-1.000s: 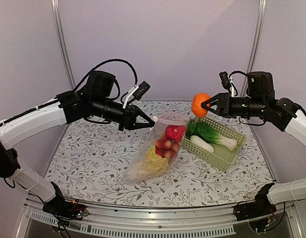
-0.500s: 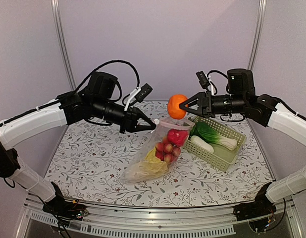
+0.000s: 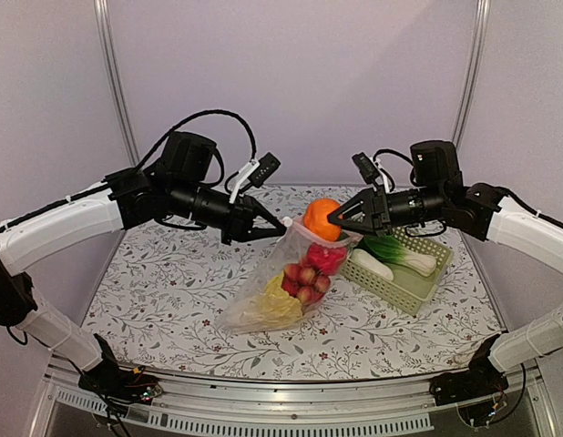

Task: Place the food in the zip-top bag and seal the zipper
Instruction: Place the fake vegetable in the zipper food storage bag.

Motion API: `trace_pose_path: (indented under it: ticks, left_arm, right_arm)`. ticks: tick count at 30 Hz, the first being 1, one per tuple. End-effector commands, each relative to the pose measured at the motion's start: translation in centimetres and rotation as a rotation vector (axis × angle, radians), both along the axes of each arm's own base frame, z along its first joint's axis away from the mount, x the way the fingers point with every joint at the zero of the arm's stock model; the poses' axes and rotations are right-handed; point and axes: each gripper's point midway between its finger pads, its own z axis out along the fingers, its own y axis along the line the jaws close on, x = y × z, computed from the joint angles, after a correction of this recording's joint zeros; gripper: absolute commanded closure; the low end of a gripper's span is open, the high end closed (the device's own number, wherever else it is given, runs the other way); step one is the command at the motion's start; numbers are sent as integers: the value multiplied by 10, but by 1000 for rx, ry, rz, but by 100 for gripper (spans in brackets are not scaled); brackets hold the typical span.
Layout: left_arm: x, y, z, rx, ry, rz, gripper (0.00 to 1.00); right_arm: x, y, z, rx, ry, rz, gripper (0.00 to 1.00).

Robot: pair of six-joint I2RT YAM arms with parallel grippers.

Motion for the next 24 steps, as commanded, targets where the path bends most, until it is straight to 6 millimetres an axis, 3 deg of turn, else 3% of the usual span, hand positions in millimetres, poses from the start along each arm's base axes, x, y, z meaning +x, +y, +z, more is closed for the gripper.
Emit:
trace_pose_path:
  ticks: [1, 12, 18, 24]
  left_arm:
    - [-1, -1, 29, -56, -83, -4, 100]
    - [-6, -3, 28, -57, -69, -39, 100]
    - [-11, -3, 31, -65, -64, -60, 100]
    - [-13, -4, 30, -64, -49, -70, 100]
  right_arm:
    - [-19, 1, -12, -3, 72, 75, 63]
    - [-44, 15, -18, 32, 126, 283, 63]
    - [-34, 25, -39, -28, 129, 276, 61]
    - [-28, 41, -31, -34, 79, 286, 54]
